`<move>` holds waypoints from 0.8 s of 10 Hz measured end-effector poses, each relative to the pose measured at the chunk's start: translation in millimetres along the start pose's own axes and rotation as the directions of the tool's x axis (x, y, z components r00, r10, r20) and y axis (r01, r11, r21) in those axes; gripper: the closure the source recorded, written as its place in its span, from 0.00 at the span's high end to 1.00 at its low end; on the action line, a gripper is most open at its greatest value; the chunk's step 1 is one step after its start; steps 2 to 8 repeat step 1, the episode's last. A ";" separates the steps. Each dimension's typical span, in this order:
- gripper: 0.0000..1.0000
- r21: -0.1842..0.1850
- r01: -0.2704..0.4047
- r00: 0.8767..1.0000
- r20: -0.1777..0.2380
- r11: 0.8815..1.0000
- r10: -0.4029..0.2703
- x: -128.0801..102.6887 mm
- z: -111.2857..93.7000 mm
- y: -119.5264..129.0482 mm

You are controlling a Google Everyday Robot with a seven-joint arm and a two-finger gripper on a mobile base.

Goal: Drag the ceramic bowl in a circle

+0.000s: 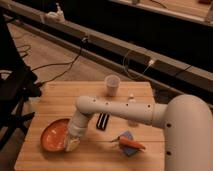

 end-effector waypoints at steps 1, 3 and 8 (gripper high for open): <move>0.00 0.010 -0.007 1.000 -0.020 1.000 0.007 9.6 -9.2 -7.0; 0.00 0.010 -0.007 1.000 -0.020 1.000 0.007 9.6 -9.2 -7.0; 0.00 0.010 -0.007 1.000 -0.020 1.000 0.007 9.6 -9.2 -7.0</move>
